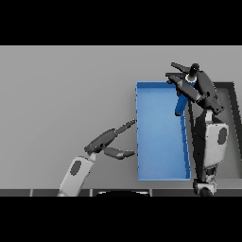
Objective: Pick up the blue pipe and place it into the blue bin.
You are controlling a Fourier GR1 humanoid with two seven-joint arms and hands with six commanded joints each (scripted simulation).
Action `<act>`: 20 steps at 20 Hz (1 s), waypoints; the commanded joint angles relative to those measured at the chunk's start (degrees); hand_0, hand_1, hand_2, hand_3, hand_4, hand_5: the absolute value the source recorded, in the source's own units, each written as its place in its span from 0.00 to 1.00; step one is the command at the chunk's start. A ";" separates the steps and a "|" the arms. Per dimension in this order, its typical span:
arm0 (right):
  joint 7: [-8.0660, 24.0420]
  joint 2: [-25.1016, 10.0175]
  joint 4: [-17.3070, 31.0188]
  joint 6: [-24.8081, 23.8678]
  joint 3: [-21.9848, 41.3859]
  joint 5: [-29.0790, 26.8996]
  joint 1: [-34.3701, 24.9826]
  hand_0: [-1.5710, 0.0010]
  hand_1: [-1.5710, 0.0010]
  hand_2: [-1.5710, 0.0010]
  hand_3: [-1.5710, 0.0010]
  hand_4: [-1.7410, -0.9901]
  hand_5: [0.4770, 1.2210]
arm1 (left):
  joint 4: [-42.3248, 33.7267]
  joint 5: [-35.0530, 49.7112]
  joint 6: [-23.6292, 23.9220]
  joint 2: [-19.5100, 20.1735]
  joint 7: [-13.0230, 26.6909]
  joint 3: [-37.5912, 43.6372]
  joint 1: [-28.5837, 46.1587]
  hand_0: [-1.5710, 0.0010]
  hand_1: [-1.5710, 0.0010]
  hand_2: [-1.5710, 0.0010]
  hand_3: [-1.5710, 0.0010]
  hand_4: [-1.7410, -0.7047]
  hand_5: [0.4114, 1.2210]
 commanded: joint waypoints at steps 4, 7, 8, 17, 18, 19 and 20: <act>0.01 -0.57 1.29 -2.31 1.63 3.37 7.02 0.00 0.00 0.00 0.00 0.32 1.00 | 0.43 -1.08 0.54 0.34 -0.47 -0.13 -0.26 1.00 1.00 1.00 1.00 0.79 0.06; 0.02 -1.67 3.42 -7.87 5.40 3.78 11.50 0.00 0.00 0.00 0.00 0.32 1.00 | 1.71 -1.40 1.21 -0.28 0.13 0.43 -2.05 1.00 1.00 1.00 1.00 0.78 0.07; 0.02 -3.13 4.22 -9.28 6.58 3.52 12.42 0.00 0.00 0.00 0.00 0.32 1.00 | 1.61 -1.53 1.15 0.01 -0.74 0.27 -1.51 1.00 1.00 1.00 1.00 0.78 0.07; 0.00 -19.27 10.69 -28.56 28.82 -18.63 16.06 0.00 0.00 0.00 0.74 0.09 0.93 | 0.72 -2.38 1.80 0.48 -2.19 -0.21 -0.37 1.00 1.00 1.00 1.00 0.79 0.10; 0.01 -21.62 10.87 -31.63 32.02 -22.24 15.32 0.00 0.00 0.03 0.71 0.15 0.92 | 1.38 -2.31 1.65 0.37 -1.56 -0.04 -0.89 1.00 1.00 1.00 1.00 0.79 0.10; 0.02 -24.39 11.69 -34.08 34.54 -26.00 13.78 0.14 0.18 0.21 0.77 0.25 0.91 | 0.76 -2.35 1.58 0.14 -1.51 -0.52 -0.56 1.00 1.00 1.00 1.00 0.79 0.10; 0.02 -25.44 12.03 -35.87 36.61 -28.02 12.83 0.31 0.35 0.37 0.81 0.36 0.90 | 1.56 -2.55 1.92 -0.30 -0.84 -0.35 -1.11 1.00 1.00 1.00 1.00 0.79 0.10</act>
